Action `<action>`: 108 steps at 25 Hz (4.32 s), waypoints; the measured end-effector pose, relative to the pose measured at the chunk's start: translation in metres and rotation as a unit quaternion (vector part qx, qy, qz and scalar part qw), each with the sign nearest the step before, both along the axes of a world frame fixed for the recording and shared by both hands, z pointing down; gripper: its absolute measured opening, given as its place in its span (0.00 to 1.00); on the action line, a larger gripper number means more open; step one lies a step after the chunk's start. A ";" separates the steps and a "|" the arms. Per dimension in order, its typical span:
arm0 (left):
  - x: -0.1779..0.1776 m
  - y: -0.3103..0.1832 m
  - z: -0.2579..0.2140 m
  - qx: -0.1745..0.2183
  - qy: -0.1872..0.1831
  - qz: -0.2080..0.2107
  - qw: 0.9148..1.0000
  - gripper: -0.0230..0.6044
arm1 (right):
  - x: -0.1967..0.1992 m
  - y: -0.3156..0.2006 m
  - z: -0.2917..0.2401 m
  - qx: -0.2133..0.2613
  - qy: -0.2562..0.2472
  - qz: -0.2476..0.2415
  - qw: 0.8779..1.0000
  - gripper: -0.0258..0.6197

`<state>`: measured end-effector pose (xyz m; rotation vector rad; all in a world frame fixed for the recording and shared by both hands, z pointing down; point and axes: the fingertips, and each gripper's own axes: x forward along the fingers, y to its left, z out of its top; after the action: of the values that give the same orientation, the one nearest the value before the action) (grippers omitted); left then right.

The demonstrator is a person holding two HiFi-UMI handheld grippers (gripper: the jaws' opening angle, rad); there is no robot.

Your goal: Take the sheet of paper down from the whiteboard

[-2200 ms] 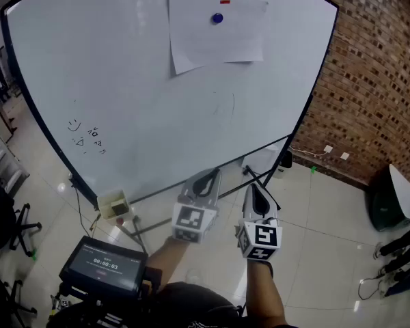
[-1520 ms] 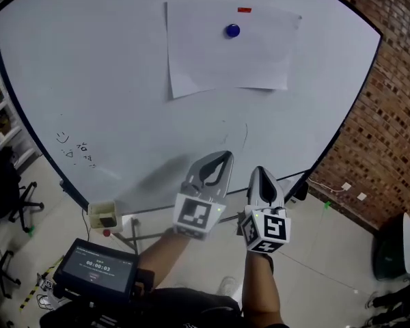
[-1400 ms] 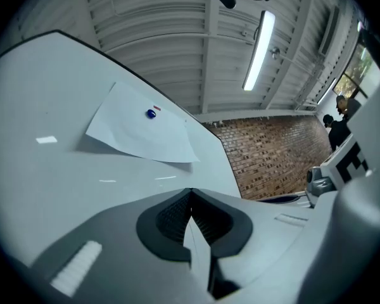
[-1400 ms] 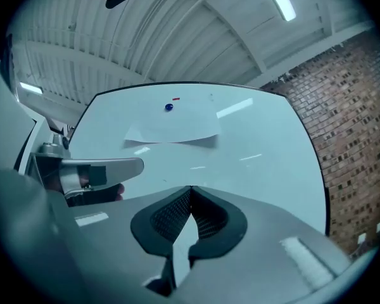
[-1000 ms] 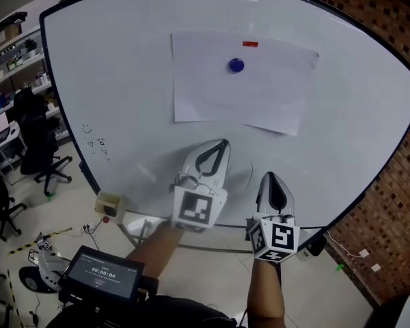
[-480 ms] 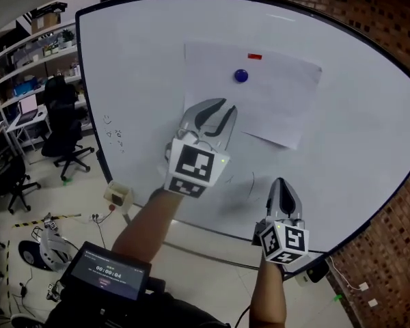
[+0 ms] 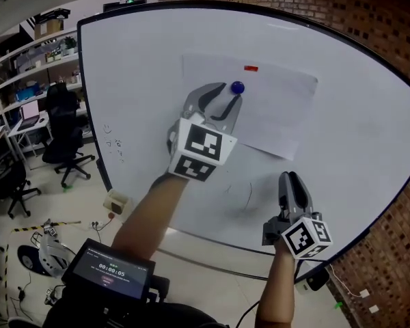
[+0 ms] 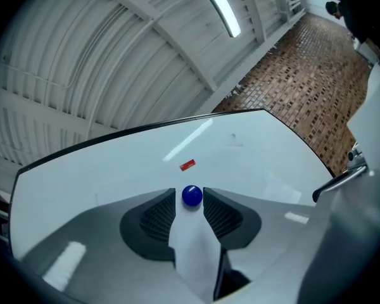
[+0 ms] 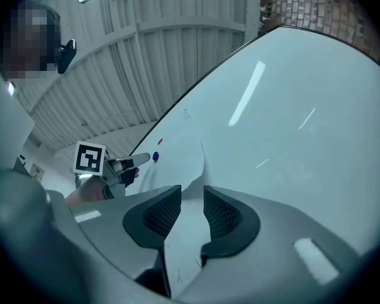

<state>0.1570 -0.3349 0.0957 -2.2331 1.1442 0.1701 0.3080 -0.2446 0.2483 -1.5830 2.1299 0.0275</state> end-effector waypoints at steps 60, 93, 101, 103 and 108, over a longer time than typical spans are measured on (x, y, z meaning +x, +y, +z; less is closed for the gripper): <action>0.023 -0.014 -0.013 -0.020 0.039 0.020 0.999 0.23 | 0.005 -0.038 -0.074 0.008 -0.023 -0.122 0.992 0.06; -0.064 0.067 0.158 -0.161 0.104 0.131 0.973 0.23 | -0.060 0.051 0.053 -0.053 0.096 0.125 0.986 0.06; -0.128 0.097 0.240 -0.217 0.128 0.147 0.956 0.23 | -0.089 0.090 0.113 -0.118 0.135 0.204 0.962 0.06; -0.150 0.101 0.263 -0.239 0.122 0.141 0.953 0.23 | -0.099 0.101 0.130 -0.139 0.136 0.221 0.956 0.06; -0.186 0.099 0.293 -0.248 0.072 0.128 0.958 0.23 | -0.128 0.121 0.152 -0.168 0.150 0.258 0.939 0.06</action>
<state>-0.0292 -0.2357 0.3888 -2.8574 1.0514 0.1660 0.1798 -0.1238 0.4002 -2.4469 1.9353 0.0870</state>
